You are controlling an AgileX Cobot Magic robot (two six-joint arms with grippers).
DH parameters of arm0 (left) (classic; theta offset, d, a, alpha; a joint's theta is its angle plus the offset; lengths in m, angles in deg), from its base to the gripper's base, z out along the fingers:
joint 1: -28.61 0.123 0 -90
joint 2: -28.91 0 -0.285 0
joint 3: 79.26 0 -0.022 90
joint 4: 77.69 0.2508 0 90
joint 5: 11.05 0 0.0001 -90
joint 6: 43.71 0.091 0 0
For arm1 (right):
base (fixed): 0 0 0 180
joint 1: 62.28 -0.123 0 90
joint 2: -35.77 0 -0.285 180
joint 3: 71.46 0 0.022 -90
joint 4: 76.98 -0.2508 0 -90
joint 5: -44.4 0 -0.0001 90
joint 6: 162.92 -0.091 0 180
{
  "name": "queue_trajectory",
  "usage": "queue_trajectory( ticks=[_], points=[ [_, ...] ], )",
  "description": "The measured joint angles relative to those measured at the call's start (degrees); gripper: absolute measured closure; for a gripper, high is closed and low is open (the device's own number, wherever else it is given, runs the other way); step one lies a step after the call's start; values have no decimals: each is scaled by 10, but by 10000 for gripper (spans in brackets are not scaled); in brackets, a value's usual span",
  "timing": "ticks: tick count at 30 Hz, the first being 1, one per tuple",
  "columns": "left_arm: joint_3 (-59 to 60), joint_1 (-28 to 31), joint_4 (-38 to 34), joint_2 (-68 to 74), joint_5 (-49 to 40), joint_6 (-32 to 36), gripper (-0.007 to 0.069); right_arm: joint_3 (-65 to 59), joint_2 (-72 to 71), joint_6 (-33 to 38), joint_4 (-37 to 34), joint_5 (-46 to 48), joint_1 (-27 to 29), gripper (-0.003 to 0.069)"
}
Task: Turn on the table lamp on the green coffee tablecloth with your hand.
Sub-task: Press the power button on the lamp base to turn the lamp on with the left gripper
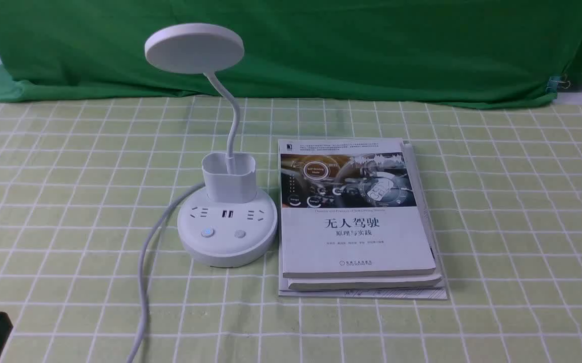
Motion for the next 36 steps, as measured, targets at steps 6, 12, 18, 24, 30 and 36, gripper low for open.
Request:
queue_trajectory(
  ticks=[6, 12, 18, 24, 30, 36],
  points=[
    [0, 0, -3, 0, 18, 0, 606, 0, 0, 0, 0, 0, 0, 418],
    [0, 0, -39, 0, 75, 0, 606, 0, 0, 0, 0, 0, 0, 418],
    [0, 0, -46, 0, 160, -12, 606, 0, 0, 0, 0, 0, 0, 418],
    [0, 0, -50, 0, 120, -18, 606, 0, 0, 0, 0, 0, 0, 418],
    [0, 0, -48, 0, 49, -24, 606, 0, 0, 0, 0, 0, 0, 418],
    [0, 0, -48, 0, 172, -33, 606, 0, 0, 0, 0, 0, 0, 418]
  ],
)
